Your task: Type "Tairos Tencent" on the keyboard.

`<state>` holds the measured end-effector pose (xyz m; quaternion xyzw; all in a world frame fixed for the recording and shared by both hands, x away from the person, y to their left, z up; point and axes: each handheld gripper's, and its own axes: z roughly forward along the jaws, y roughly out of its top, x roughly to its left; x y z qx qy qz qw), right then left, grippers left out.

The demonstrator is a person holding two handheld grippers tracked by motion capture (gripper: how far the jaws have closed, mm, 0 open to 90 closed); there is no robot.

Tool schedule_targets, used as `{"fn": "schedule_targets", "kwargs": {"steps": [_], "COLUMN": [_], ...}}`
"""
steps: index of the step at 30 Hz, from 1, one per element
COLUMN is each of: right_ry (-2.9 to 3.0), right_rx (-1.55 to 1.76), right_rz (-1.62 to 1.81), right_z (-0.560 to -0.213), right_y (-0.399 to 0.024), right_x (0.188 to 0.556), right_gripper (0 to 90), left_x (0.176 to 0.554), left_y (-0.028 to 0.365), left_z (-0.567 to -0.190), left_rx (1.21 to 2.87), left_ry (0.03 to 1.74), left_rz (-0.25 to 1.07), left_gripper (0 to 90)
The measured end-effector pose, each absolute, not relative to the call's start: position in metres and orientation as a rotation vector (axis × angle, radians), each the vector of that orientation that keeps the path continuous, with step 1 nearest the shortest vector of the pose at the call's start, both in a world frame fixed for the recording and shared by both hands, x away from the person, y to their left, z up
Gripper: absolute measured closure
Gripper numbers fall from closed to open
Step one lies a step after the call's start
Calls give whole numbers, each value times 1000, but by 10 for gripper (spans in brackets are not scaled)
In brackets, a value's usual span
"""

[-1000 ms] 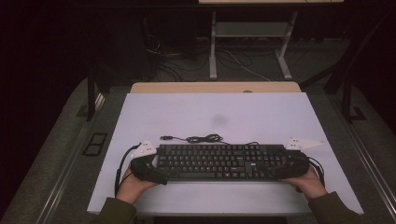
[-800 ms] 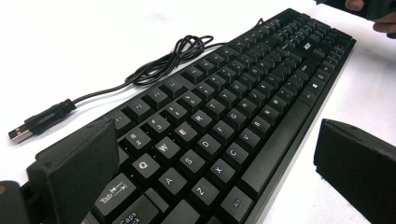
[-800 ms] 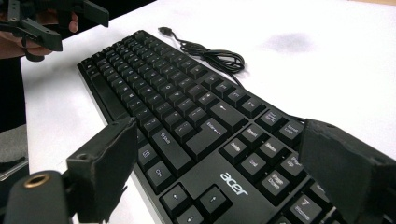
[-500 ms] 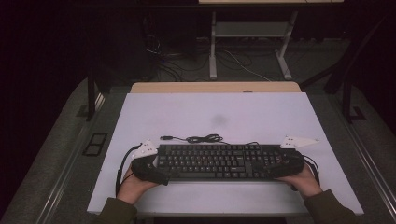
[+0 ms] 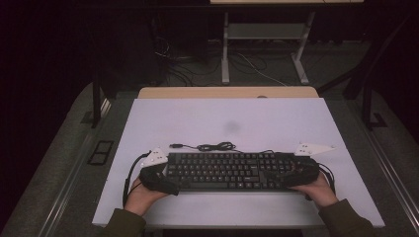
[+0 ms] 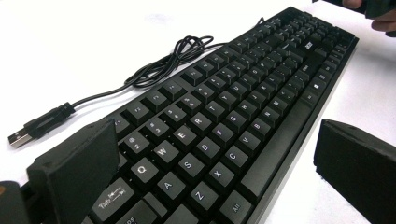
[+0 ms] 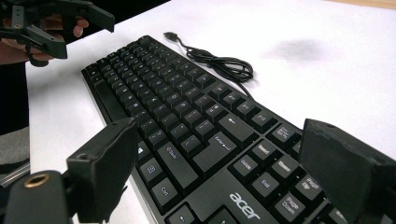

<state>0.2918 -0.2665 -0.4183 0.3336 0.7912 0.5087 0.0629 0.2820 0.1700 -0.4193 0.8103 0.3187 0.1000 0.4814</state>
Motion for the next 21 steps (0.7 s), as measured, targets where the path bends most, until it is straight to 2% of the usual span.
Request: {"fn": "schedule_targets", "kwargs": {"steps": [8,13,21], "right_ry": [2400,2417,2480], "right_rx": [998,986,940], "right_rz": [1530,1510,1498], "right_z": [-420,-421,-421], "right_y": [-261,-257,-246], "right_x": [295,296,298], "right_gripper": [161,259,483], "left_x": [282,282,284], "left_y": [166,165,164], "left_z": [-422,-422,-421], "left_rx": [1987,1987,1980], "left_ry": [761,764,772], "left_rz": [233,232,232], "left_gripper": [0,0,0]}}
